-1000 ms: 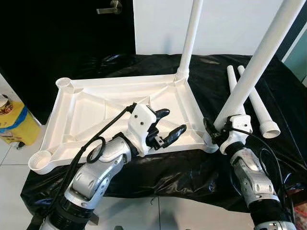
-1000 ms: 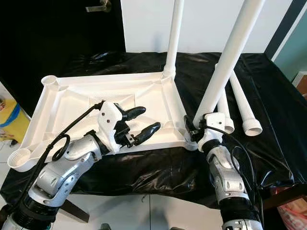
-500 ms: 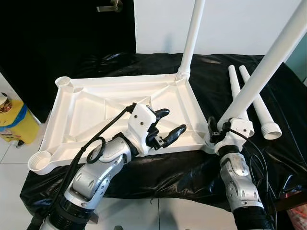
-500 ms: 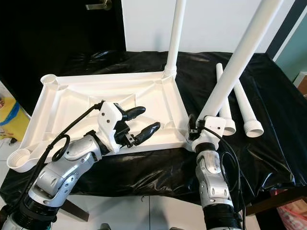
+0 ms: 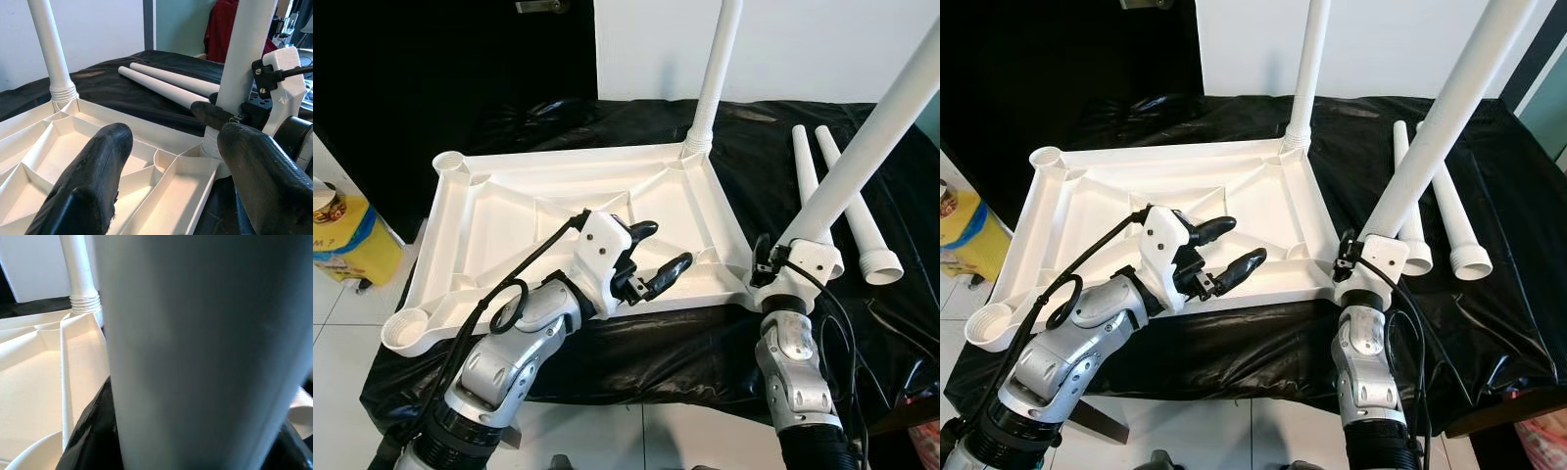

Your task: Building children table

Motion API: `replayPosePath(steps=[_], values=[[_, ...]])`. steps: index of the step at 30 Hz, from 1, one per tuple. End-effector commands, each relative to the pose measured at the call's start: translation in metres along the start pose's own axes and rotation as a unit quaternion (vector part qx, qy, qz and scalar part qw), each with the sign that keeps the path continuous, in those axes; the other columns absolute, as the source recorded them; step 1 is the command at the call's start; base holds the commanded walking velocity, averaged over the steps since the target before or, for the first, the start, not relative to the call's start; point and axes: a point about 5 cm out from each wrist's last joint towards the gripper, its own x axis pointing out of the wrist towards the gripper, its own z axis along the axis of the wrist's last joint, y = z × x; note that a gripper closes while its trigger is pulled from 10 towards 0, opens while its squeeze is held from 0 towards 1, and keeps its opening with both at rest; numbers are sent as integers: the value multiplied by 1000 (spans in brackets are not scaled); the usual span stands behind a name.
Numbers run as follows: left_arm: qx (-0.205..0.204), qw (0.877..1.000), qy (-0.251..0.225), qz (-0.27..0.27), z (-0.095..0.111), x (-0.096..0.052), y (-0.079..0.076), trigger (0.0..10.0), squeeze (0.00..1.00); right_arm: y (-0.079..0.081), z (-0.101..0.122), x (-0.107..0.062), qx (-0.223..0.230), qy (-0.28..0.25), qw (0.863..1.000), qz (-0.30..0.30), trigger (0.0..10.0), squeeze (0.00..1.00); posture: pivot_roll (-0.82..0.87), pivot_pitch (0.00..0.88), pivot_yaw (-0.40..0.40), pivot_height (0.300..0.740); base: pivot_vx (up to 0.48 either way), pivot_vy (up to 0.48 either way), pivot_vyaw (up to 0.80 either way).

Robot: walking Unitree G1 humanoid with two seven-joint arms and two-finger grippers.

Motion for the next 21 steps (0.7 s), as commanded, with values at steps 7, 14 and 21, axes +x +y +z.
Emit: replayPosePath(steps=[7,14,21], values=[[3,999,-2,-49,3,1,-6,10000,0,-23,-24,-8,-24,56,997,-49,10000,0,15,80,-26,740,0,0,0],[3,999,-2,-50,2,1,-6,10000,0,-26,-26,-9,-26,62,996,-61,10000,0,11,72,-32,740,0,0,0],[4,999,-4,-50,2,1,-6,10000,0,-32,-25,-11,-25,56,995,-78,10000,0,13,63,-35,740,0,0,0]])
